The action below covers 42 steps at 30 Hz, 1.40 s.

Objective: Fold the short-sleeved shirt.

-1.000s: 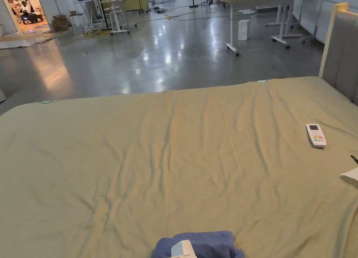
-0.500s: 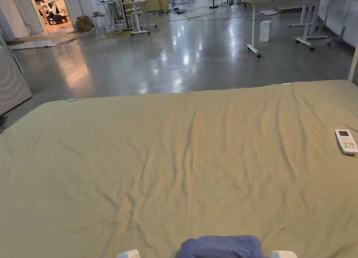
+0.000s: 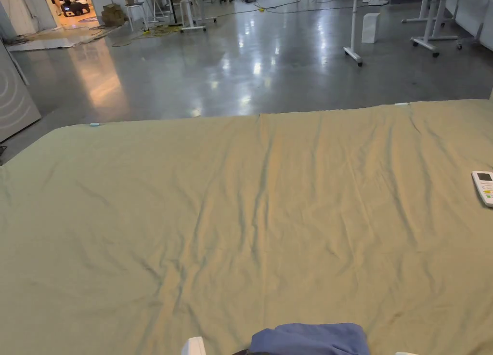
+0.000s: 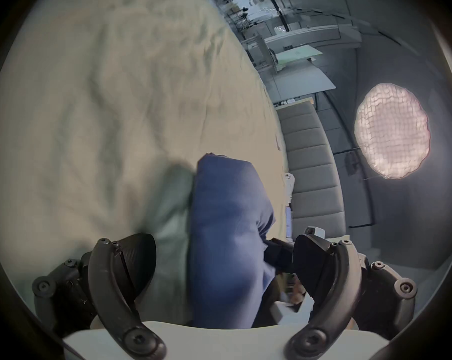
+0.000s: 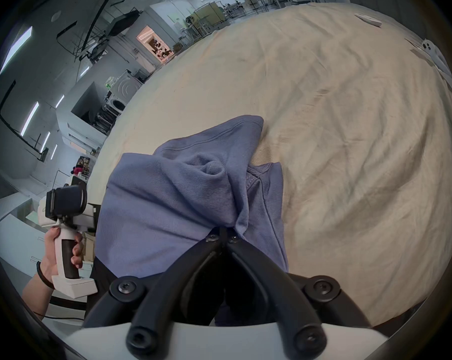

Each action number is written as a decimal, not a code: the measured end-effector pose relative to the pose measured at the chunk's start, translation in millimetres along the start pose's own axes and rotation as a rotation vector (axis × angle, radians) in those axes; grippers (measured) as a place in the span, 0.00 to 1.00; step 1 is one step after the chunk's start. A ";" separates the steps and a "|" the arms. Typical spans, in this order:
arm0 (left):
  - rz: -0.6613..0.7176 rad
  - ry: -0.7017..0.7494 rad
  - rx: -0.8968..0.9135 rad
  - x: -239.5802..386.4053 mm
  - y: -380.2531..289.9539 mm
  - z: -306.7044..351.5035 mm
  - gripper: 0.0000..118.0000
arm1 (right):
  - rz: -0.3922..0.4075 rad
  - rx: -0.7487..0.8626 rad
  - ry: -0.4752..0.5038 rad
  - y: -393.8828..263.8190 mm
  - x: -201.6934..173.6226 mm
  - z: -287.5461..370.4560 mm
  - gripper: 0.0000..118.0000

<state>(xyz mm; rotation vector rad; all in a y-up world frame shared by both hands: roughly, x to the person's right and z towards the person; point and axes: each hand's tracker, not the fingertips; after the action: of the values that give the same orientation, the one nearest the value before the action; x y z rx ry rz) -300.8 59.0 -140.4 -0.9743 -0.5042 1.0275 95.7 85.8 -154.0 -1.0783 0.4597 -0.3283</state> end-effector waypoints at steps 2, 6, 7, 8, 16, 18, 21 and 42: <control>0.025 0.001 0.000 4.2 4.0 -6.4 0.85 | 0.004 0.010 -0.003 -1.1 -1.2 0.3 0.01; -0.080 0.189 -0.004 26.9 -17.3 -32.6 0.27 | 0.010 0.022 -0.011 -5.6 -4.2 2.6 0.01; -0.050 0.130 -0.001 25.3 -17.3 -32.3 0.25 | 0.002 0.026 -0.010 -5.2 -1.5 1.0 0.01; -0.013 0.123 0.012 25.7 -16.8 -30.2 0.24 | -0.008 0.028 -0.004 -5.7 0.4 1.5 0.01; -0.196 0.306 -0.031 42.6 -4.3 -30.2 0.24 | -0.021 0.061 -0.024 -14.4 -3.0 -1.4 0.01; -0.212 0.328 -0.036 52.3 -6.8 -30.9 0.24 | -0.028 0.073 -0.031 -16.0 -4.2 -0.9 0.01; -0.243 0.325 -0.026 59.1 -6.1 -23.9 0.24 | -0.040 0.083 -0.033 -13.6 -7.7 6.7 0.01; -0.152 0.827 0.265 -19.8 158.9 295.2 0.23 | -0.049 0.221 0.000 -54.1 0.3 90.3 0.01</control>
<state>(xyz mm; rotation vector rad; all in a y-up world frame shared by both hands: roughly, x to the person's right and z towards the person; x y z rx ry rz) -606.8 196.7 -127.0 -1.0059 0.2376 0.4654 140.2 131.0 -69.9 -0.8755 0.3871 -0.4127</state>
